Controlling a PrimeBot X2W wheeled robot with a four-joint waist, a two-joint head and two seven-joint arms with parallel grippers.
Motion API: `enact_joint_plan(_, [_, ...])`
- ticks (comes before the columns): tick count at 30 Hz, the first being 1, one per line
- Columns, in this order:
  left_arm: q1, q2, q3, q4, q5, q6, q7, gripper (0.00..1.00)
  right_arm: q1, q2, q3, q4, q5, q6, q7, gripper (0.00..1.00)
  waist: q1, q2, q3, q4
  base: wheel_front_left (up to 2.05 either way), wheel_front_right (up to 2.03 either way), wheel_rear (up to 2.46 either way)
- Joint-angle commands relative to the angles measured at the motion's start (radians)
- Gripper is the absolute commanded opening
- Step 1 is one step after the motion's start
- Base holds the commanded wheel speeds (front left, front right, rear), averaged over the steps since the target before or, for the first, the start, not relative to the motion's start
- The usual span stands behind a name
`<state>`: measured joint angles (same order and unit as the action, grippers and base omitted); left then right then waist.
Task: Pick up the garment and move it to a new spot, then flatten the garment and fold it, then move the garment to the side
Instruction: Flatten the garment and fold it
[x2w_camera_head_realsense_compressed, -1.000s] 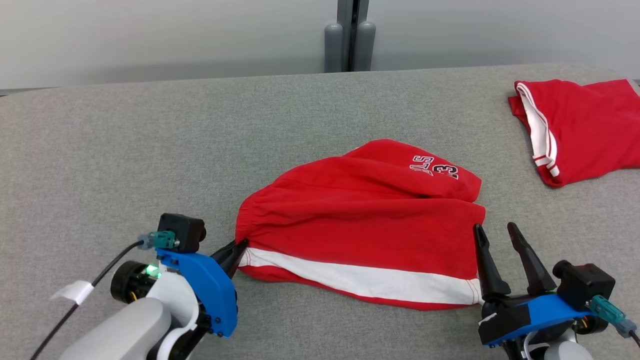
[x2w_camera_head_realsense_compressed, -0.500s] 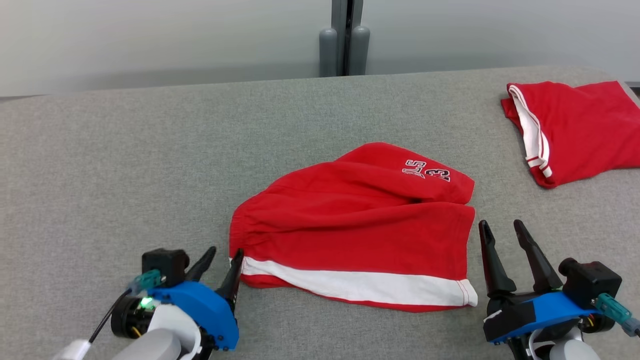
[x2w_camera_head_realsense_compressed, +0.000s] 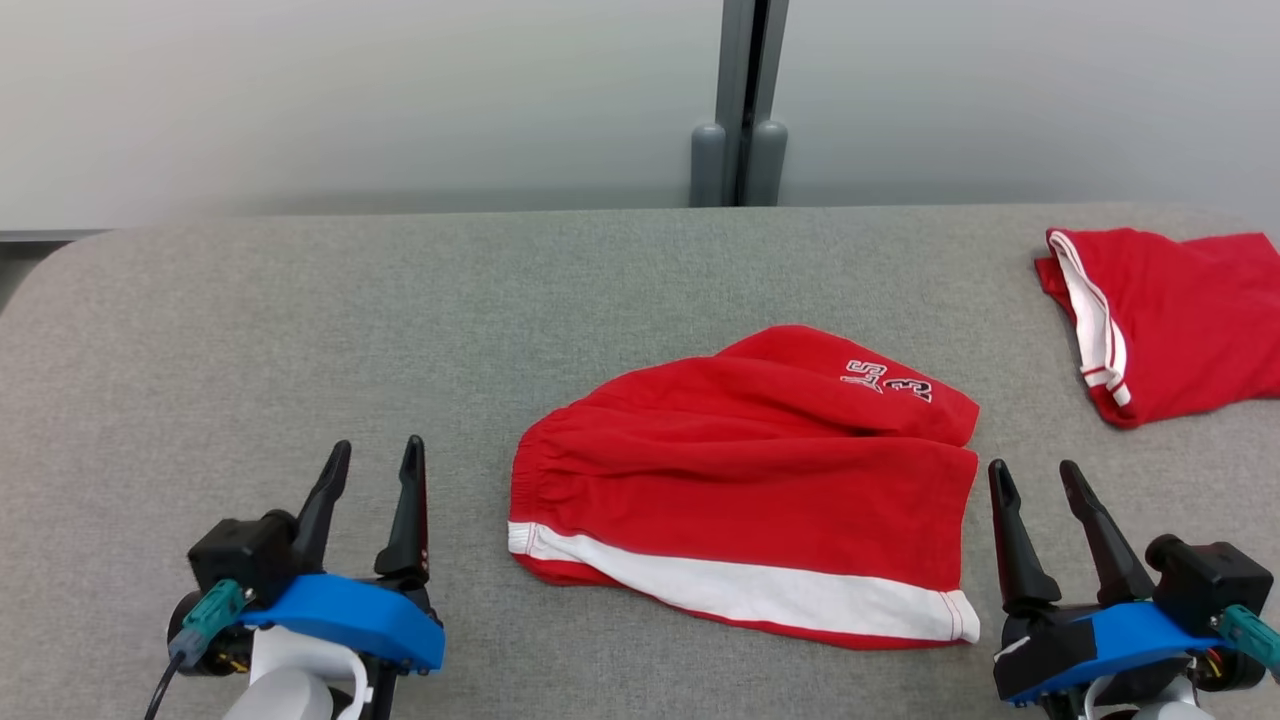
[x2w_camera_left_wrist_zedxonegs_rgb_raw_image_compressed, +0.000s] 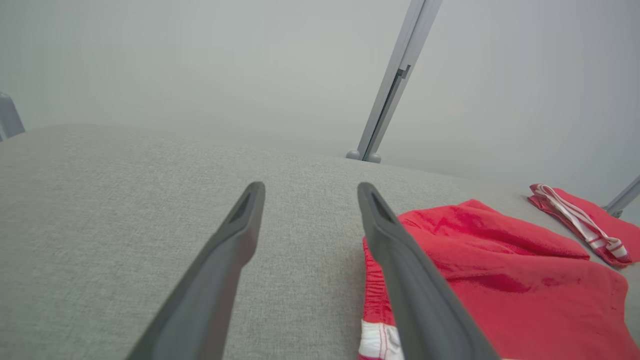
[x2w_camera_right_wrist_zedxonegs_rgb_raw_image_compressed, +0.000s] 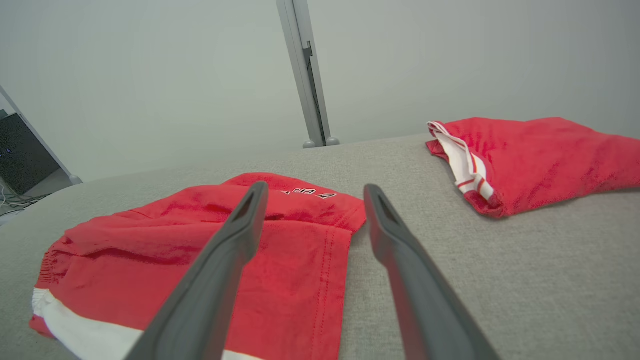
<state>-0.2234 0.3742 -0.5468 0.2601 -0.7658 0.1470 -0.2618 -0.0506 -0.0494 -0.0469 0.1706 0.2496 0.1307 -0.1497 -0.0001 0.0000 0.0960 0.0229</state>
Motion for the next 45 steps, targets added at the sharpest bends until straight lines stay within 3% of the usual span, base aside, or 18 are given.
enact_joint_plan(1, [0.014,-0.01,0.025,-0.008,0.017,-0.007,-0.004,1.0,0.01,-0.002,-0.004,-0.006,-0.004,0.0,0.0,1.0,0.0001,0.0,-0.006,0.001,0.0,0.0,0.0])
enact_joint_plan(8, [0.115,-0.085,0.178,-0.013,0.195,-0.065,-0.004,1.0,0.035,-0.002,-0.007,-0.002,-0.003,0.0,0.006,1.0,0.0001,0.0,-0.051,0.012,0.0,0.0,0.0])
enact_joint_plan(14, [0.18,-0.125,0.242,0.04,0.296,-0.125,-0.004,1.0,0.067,-0.002,-0.021,0.01,-0.011,0.0,0.008,1.0,0.0001,0.0,-0.095,0.017,0.0,0.0,0.0])
enact_joint_plan(23, [0.19,-0.147,0.268,0.118,0.348,-0.164,-0.004,1.0,0.092,-0.002,-0.036,0.022,-0.023,0.0,0.013,1.0,0.0001,0.0,-0.118,0.013,0.0,0.0,0.0])
enact_joint_plan(38, [0.173,-0.169,0.294,0.157,0.39,-0.188,-0.004,1.0,0.094,-0.002,-0.028,0.014,-0.016,0.0,0.014,1.0,0.0001,0.0,-0.108,0.006,0.0,0.0,0.0])
enact_joint_plan(45, [0.138,-0.176,0.241,0.211,0.426,-0.209,0.008,1.0,0.086,-0.002,-0.01,0.016,0.001,0.0,0.035,1.0,0.0001,0.0,-0.1,0.006,0.0,0.0,0.0])
